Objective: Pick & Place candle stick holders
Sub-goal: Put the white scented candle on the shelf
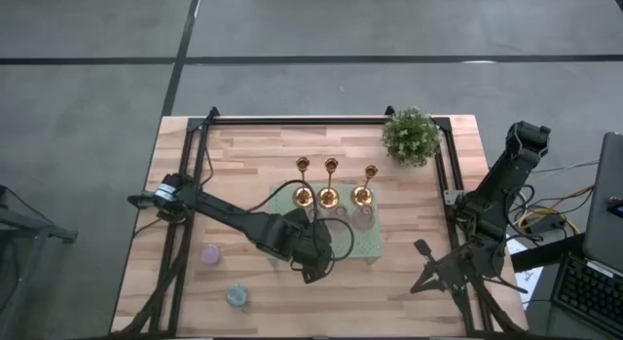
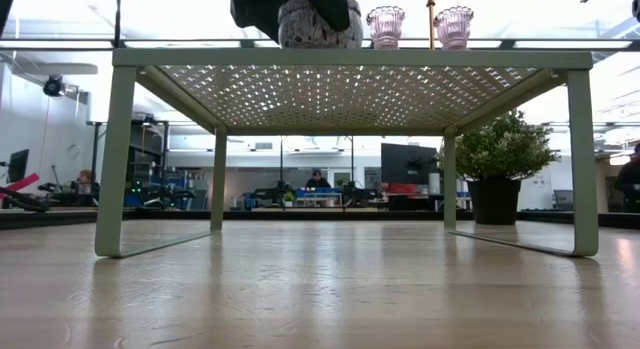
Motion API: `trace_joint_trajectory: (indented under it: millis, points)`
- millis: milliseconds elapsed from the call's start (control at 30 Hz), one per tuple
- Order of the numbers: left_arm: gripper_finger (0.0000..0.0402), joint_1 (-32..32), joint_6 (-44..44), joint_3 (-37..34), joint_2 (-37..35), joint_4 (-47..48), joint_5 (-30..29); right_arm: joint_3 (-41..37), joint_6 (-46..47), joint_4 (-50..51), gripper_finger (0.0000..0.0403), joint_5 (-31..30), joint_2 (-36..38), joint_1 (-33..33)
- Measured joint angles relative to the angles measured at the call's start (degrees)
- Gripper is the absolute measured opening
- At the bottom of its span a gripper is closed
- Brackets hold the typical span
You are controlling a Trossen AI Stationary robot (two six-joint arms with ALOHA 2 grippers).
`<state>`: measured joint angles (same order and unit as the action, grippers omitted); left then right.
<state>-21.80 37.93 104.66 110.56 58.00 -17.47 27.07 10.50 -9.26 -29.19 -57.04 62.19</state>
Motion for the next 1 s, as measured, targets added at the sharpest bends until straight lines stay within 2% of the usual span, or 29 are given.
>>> trace_joint_trajectory:
  millis: [700, 1000]
  points:
    - [0.0318, 0.2, 3.7, 0.0, 0.0, -0.1, -0.5, 0.0, 0.0, 0.0, 0.0008, 0.0, 0.0, 0.0]
    - [0.0354, 0.3, 4.2, 0.0, 0.0, -0.1, -2.1, 0.0, 0.0, 0.0, 0.0008, 0.0, 0.0, 0.0]
